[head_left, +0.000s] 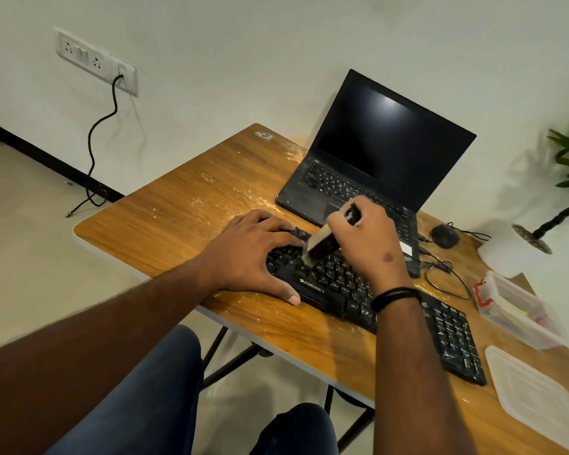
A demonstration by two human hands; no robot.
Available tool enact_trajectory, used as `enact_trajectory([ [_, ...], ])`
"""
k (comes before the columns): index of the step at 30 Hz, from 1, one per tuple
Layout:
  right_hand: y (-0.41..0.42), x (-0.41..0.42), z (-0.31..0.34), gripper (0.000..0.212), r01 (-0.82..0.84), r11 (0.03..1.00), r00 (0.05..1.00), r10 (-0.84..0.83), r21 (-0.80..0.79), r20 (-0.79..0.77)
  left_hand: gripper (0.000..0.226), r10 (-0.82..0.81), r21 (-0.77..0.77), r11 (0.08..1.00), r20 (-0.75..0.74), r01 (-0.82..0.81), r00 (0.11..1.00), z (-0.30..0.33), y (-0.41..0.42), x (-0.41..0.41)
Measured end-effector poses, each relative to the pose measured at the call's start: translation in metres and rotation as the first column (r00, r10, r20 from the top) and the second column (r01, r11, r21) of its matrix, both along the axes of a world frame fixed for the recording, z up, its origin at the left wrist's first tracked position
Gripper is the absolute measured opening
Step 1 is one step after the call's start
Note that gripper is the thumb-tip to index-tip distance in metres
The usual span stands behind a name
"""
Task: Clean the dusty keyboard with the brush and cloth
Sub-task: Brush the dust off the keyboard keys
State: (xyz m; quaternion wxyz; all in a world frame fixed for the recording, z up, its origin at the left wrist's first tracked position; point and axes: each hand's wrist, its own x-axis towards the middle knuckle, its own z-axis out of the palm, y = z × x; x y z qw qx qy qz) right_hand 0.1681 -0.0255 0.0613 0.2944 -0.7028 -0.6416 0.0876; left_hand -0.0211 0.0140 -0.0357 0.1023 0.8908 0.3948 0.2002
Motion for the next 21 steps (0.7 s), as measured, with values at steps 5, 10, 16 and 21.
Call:
enact_trajectory([
  [5,-0.003,-0.007,-0.013,0.020,0.108,0.994,0.993,-0.107,-0.018,0.041,0.104,-0.002,-0.001,1.000,0.003,0.002,1.000,0.000,0.000,0.000],
  [10,-0.003,0.003,0.000,0.025,-0.057,0.988,0.997,0.047,-0.144,-0.069,0.105,-0.011,-0.003,1.000,-0.003,0.011,1.000,0.000,0.000,0.001],
  [16,0.001,-0.004,-0.008,0.018,0.028,0.997,0.999,-0.026,-0.069,0.030,0.105,-0.011,-0.006,1.000,0.000,0.011,1.000,0.001,-0.001,-0.001],
  [21,0.000,0.010,0.006,0.023,-0.108,0.979,0.986,0.083,-0.175,-0.145,0.114,-0.007,-0.034,0.999,0.024,0.008,1.000,0.001,-0.001,0.001],
])
